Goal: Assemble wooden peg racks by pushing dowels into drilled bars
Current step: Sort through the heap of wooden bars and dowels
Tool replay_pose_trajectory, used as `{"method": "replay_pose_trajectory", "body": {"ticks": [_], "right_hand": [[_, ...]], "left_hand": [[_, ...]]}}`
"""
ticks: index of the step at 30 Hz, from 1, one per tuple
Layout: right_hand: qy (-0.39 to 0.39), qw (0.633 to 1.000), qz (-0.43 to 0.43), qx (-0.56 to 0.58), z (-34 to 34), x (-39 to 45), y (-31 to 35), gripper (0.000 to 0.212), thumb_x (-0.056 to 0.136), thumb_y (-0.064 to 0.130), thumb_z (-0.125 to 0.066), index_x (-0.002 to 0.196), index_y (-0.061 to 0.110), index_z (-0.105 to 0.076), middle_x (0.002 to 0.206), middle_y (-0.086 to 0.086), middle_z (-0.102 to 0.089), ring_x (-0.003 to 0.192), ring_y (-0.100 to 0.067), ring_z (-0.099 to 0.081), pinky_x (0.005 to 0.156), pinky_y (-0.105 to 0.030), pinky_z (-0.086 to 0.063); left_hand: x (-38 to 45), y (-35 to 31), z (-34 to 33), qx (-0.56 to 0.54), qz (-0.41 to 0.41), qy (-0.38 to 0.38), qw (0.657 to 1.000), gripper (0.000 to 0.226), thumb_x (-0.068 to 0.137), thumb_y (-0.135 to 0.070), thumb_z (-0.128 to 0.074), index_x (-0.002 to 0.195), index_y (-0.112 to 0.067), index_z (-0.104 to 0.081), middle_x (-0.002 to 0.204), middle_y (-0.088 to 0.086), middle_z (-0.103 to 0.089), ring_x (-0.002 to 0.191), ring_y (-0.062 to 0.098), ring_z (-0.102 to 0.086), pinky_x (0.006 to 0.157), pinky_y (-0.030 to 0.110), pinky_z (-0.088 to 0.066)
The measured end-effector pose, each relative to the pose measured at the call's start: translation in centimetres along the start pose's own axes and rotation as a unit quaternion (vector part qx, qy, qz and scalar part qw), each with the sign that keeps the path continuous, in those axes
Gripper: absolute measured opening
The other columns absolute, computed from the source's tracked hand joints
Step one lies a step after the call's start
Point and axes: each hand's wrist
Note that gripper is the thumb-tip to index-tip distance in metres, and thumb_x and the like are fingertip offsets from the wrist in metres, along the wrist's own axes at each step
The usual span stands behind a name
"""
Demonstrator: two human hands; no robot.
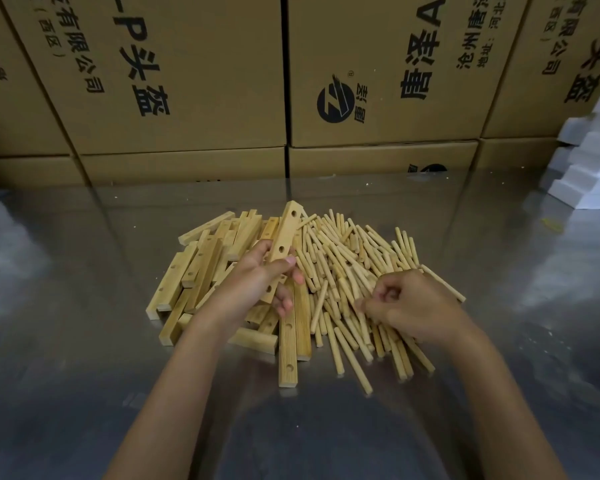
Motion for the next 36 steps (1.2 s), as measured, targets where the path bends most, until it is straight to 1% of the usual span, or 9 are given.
{"method": "replay_pose_trajectory", "body": {"ticks": [3, 7, 11, 15, 17, 20, 25, 29, 36], "right_hand": [[0.014, 0.995, -0.013, -0.096, -1.1, 0.1, 0.6, 0.043, 0.071, 0.063, -0.076, 0.065, 0.023, -0.061, 0.043, 0.021, -0.05, 0.044, 0.002, -0.048, 0.052, -0.023, -0.032], [-0.004, 0.996, -0.024, -0.089, -1.8, 0.3, 0.4, 0.032, 0.079, 0.05, -0.075, 0.067, 0.021, -0.068, 0.048, 0.015, -0.056, 0.05, -0.004, -0.052, 0.054, -0.025, -0.038], [0.017, 0.983, -0.016, 0.183, -0.5, 0.0, 0.2, 0.017, 0.088, 0.038, -0.072, 0.079, 0.023, -0.075, 0.074, 0.001, -0.071, 0.063, -0.01, -0.06, 0.056, -0.019, -0.046], [0.112, 0.878, 0.065, 0.46, 0.5, -0.4, 0.5, 0.016, 0.093, 0.028, -0.065, 0.104, 0.021, -0.073, 0.107, -0.012, -0.074, 0.09, -0.021, -0.071, 0.059, -0.021, -0.052], [0.142, 0.831, 0.087, 0.531, 0.3, -0.3, 0.7, 0.028, 0.092, 0.022, -0.066, 0.119, 0.016, -0.067, 0.109, -0.021, -0.071, 0.097, -0.03, -0.071, 0.064, -0.025, -0.056], [0.161, 0.81, 0.105, 0.554, -0.1, 0.4, 1.3, 0.034, 0.09, 0.019, -0.068, 0.124, 0.016, -0.064, 0.108, -0.025, -0.07, 0.101, -0.036, -0.069, 0.075, -0.03, -0.059], [0.14, 0.859, 0.111, 0.479, -0.1, 2.0, 2.4, 0.025, 0.097, 0.016, -0.059, 0.12, 0.022, -0.067, 0.094, -0.006, -0.071, 0.086, -0.02, -0.066, 0.072, -0.028, -0.054], [-0.101, 0.945, 0.137, 0.279, -2.3, 1.9, 2.5, 0.023, 0.104, 0.02, -0.046, 0.112, 0.034, -0.063, 0.065, 0.007, -0.056, 0.052, -0.004, -0.046, 0.047, -0.021, -0.037], [-0.26, 0.941, 0.213, 0.035, -2.9, 1.0, 2.7, 0.015, 0.103, 0.024, -0.05, 0.113, 0.02, -0.06, 0.07, 0.018, -0.051, 0.058, -0.005, -0.05, 0.05, -0.015, -0.028]], "left_hand": [[0.1, 0.1, -0.2, -0.004, 0.008, -0.004, 1.0, 0.023, 0.102, -0.023, -0.058, 0.097, -0.044, -0.05, 0.086, 0.005, -0.073, 0.057, 0.02, -0.061, 0.051, 0.031, -0.052], [0.4, 0.5, -0.3, -0.006, 0.017, -0.015, 1.0, 0.015, 0.101, -0.022, -0.058, 0.104, -0.037, -0.056, 0.076, 0.003, -0.068, 0.051, 0.016, -0.054, 0.048, 0.029, -0.049], [0.5, 0.7, -0.4, -0.058, 0.045, 0.004, 0.997, 0.032, 0.102, -0.028, -0.057, 0.133, -0.024, -0.051, 0.068, -0.002, -0.05, 0.049, 0.013, -0.039, 0.045, 0.028, -0.042], [0.3, 0.2, -0.4, -0.112, 0.038, 0.05, 0.992, 0.038, 0.105, -0.042, -0.047, 0.135, -0.02, -0.054, 0.07, 0.0, -0.048, 0.051, 0.014, -0.038, 0.045, 0.027, -0.039], [0.1, -0.1, -0.3, -0.112, 0.028, 0.065, 0.991, 0.036, 0.105, -0.041, -0.046, 0.134, -0.021, -0.056, 0.074, 0.001, -0.051, 0.054, 0.014, -0.04, 0.047, 0.027, -0.038], [-0.2, -0.6, 0.1, -0.08, 0.011, 0.072, 0.994, 0.029, 0.104, -0.039, -0.049, 0.126, -0.024, -0.061, 0.081, 0.001, -0.056, 0.059, 0.014, -0.046, 0.054, 0.029, -0.04], [-0.3, -0.6, 0.6, -0.075, 0.014, 0.063, 0.995, 0.035, 0.097, -0.03, -0.06, 0.131, -0.024, -0.061, 0.086, -0.001, -0.064, 0.065, 0.012, -0.056, 0.057, 0.028, -0.048], [-0.3, -0.3, 0.6, -0.069, 0.013, 0.073, 0.995, 0.044, 0.088, -0.029, -0.066, 0.13, -0.029, -0.056, 0.092, 0.002, -0.069, 0.066, 0.014, -0.06, 0.056, 0.029, -0.052], [-0.1, -0.1, 0.0, -0.069, -0.001, 0.112, 0.991, 0.044, 0.088, -0.025, -0.068, 0.119, -0.056, -0.064, 0.094, 0.004, -0.071, 0.068, 0.018, -0.065, 0.054, 0.029, -0.054]]}}
Point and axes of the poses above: each hand's wrist, its own x-axis towards the middle knuckle, its own z-axis out of the back of the hand, y = z × x
